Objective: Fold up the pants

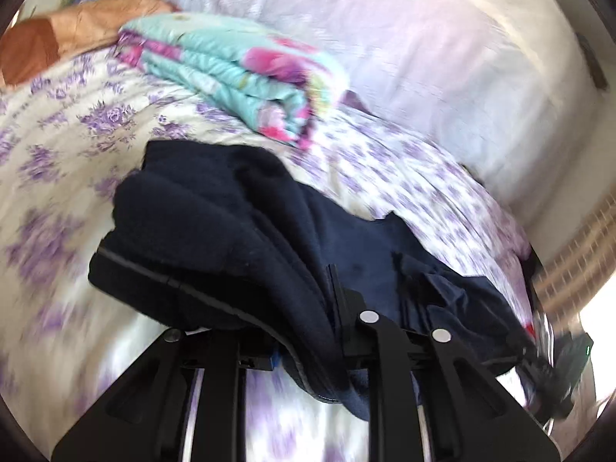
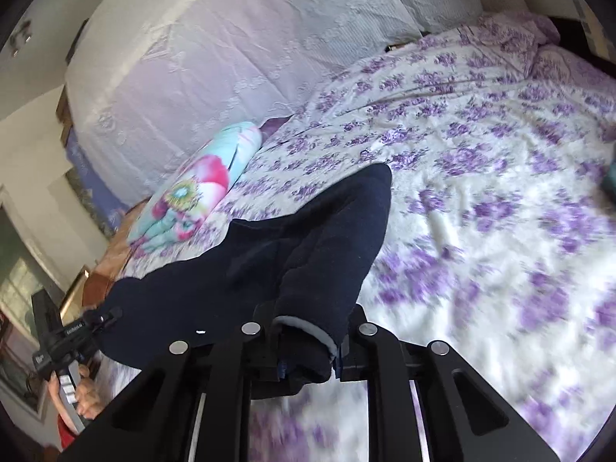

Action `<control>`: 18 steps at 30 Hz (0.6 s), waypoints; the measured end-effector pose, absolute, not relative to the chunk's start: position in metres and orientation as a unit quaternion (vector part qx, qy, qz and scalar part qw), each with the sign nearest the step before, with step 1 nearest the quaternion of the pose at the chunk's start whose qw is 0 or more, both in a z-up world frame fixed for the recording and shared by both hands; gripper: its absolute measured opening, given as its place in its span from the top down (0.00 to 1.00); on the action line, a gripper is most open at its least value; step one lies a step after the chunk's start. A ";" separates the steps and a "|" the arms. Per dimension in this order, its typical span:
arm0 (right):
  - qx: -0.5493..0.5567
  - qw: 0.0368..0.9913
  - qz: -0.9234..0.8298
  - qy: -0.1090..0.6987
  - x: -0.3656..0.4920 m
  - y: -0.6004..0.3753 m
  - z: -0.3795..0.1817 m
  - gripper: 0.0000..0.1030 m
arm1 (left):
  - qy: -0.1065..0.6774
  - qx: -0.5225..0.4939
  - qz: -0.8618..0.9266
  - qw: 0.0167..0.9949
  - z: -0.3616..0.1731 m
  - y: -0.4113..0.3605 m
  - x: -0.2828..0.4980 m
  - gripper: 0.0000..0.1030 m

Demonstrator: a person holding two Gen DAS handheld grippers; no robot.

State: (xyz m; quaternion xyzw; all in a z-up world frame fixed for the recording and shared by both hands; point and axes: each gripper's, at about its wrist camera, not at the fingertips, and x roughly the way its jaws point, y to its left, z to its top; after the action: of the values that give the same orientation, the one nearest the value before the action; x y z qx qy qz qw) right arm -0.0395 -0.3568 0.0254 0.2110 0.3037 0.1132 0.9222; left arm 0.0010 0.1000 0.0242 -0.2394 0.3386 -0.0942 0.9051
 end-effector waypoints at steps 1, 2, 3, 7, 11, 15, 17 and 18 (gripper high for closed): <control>0.201 0.924 0.116 0.305 -0.057 -0.361 0.029 0.84 | 0.340 -0.233 -0.102 0.905 0.026 0.095 -0.012 0.83; 0.192 0.925 0.118 0.307 -0.075 -0.367 0.031 0.84 | 0.345 -0.231 -0.113 0.903 0.026 0.092 -0.032 0.83; 0.185 0.925 0.118 0.310 -0.098 -0.376 0.033 0.84 | 0.350 -0.231 -0.119 0.900 0.022 0.091 -0.044 0.83; 0.149 0.917 0.095 0.359 -0.151 -0.399 0.009 0.79 | 0.398 -0.223 -0.128 0.881 -0.017 0.087 -0.085 0.80; 0.079 0.930 0.004 0.360 -0.184 -0.405 -0.013 0.48 | 0.398 -0.253 -0.124 0.873 -0.032 0.097 -0.099 0.70; -0.006 0.957 -0.015 0.288 -0.214 -0.387 0.027 0.46 | 0.386 -0.230 -0.082 0.890 -0.007 0.096 -0.122 0.32; -0.036 0.962 0.012 0.270 -0.219 -0.369 0.041 0.44 | 0.368 -0.202 -0.060 0.906 0.008 0.094 -0.136 0.30; -0.048 0.961 0.036 0.269 -0.218 -0.356 0.045 0.43 | 0.357 -0.192 -0.049 0.913 0.012 0.095 -0.140 0.22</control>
State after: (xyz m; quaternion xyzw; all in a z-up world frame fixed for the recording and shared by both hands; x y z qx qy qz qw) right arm -0.2180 -0.3561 0.0454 -0.0477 0.2693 0.0355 0.9612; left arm -0.1396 0.0953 0.0119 -0.1925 0.3568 -0.0491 0.9128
